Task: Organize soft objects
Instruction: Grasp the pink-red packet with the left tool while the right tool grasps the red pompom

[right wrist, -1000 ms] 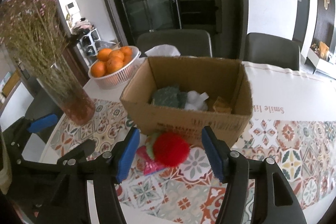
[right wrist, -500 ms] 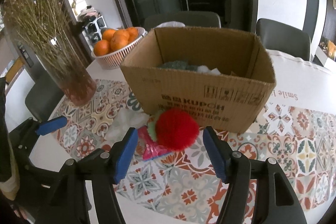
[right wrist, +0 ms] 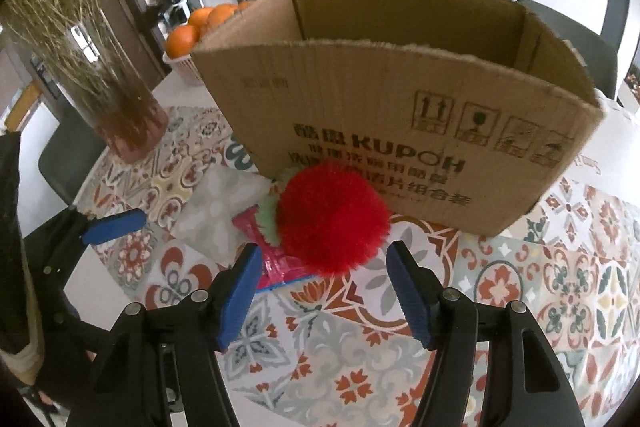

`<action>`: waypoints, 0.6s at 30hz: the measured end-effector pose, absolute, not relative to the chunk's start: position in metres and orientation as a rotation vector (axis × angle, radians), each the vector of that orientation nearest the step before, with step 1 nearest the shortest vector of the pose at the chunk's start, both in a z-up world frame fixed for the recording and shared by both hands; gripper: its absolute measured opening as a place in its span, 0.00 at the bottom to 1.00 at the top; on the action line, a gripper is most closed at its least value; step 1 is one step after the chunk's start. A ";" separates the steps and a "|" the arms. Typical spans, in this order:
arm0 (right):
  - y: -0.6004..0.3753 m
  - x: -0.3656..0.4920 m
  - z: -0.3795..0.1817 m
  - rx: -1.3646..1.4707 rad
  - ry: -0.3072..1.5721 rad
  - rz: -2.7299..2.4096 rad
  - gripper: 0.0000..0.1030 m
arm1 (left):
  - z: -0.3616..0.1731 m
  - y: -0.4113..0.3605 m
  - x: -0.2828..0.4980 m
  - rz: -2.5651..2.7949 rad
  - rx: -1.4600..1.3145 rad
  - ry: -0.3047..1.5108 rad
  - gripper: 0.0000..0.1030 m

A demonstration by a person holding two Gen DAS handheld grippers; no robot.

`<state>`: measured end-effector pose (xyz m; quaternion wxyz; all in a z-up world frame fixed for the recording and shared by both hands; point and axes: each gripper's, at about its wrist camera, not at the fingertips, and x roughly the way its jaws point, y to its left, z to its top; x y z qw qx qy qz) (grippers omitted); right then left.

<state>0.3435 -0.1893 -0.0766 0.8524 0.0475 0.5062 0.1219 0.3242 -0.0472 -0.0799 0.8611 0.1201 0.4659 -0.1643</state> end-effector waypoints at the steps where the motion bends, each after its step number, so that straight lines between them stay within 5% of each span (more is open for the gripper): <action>1: -0.189 0.346 -0.079 0.094 1.069 0.258 0.64 | -0.083 -0.047 0.327 -0.354 0.253 0.980 0.92; 18: -0.184 0.388 -0.118 0.099 1.105 0.325 0.64 | -0.122 -0.061 0.372 -0.494 0.264 0.968 0.92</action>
